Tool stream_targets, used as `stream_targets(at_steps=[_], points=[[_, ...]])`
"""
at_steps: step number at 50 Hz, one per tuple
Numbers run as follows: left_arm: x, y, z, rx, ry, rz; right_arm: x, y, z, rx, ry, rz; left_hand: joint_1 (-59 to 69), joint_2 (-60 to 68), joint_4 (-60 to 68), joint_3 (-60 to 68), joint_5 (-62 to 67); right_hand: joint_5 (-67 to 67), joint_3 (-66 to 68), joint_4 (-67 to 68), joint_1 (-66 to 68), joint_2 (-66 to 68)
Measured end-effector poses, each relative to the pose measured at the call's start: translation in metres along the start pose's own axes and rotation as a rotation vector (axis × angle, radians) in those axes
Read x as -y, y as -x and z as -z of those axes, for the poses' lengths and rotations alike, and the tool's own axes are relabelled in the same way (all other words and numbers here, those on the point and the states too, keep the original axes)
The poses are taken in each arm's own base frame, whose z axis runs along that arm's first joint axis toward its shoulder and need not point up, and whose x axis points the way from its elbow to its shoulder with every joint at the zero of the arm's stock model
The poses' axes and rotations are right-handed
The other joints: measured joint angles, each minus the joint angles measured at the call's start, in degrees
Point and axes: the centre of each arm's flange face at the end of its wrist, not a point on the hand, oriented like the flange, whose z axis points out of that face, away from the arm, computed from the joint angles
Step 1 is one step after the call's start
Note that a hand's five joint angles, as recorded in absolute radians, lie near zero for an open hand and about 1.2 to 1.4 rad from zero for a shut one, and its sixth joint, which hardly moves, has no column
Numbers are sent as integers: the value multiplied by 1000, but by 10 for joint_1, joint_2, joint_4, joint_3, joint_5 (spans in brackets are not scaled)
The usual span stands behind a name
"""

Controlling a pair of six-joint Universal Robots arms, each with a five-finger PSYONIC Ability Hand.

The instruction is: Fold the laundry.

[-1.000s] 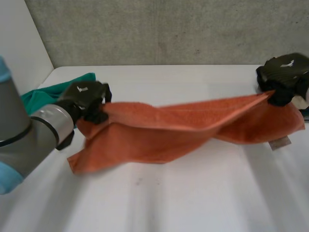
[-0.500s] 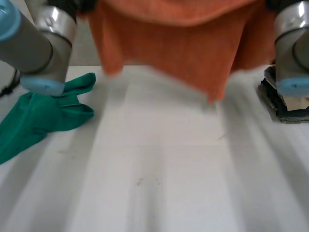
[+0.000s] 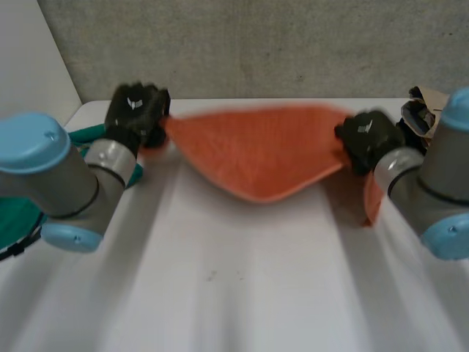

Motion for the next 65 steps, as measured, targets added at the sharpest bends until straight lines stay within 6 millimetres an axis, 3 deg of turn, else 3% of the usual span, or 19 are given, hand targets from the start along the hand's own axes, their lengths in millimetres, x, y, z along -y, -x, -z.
stream_targets(at_steps=[1, 3, 4, 5, 11, 21, 32, 39, 50, 56, 59, 65], points=[[-10, -2, 5, -7, 37, 4, -14, 9, -2, 35, 34, -61, 0, 0, 0, 0, 0, -85, -95, -96, -80, -104], [-17, -3, 10, -11, 66, 8, -28, 14, -4, 61, 70, -143, 0, 0, 0, 0, 0, -85, -95, -96, -80, -104], [-18, -3, 12, -12, 75, 10, -33, 15, -5, 66, 82, -173, 0, 0, 0, 0, 0, -221, -236, -237, -203, -242], [-19, -3, 15, -12, 88, 12, -40, 14, -7, 69, 101, -226, 0, 0, 0, 0, 0, -268, -280, -282, -239, -278], [-1, 2, 24, -7, 87, 23, -61, -12, -13, 25, 143, -420, 0, 0, 0, 0, 0, -361, -372, -371, -321, -368], [25, 13, 29, 16, 43, 60, -80, -31, 0, 53, 279, -533, 0, 0, 0, 0, 0, -377, -382, -383, -330, -378], [20, 34, 21, 69, 51, 60, -105, -28, 17, 128, 382, -494, 0, 0, 0, 0, 0, -377, -382, -383, -330, -378], [16, 36, 17, 74, 58, 59, -117, -25, 16, 150, 375, -413, 0, 0, 0, 0, 0, -366, -374, -377, -323, -371], [17, 35, 17, 72, 63, 61, -122, -25, 5, 131, 329, -370, 0, 0, 0, 0, 0, -180, -166, -168, -145, -173], [16, 35, 17, 70, 66, 61, -120, -26, 3, 129, 319, -373, 0, 0, 0, 0, 0, -216, -226, -227, -191, -226], [16, 35, 17, 70, 67, 62, -121, -25, 3, 133, 320, -377, 0, 0, 0, 0, 0, -301, -319, -318, -271, -315], [16, 35, 17, 70, 67, 62, -124, -22, 1, 140, 328, -382, 0, 0, 0, 0, 0, -313, -328, -325, -276, -320]])
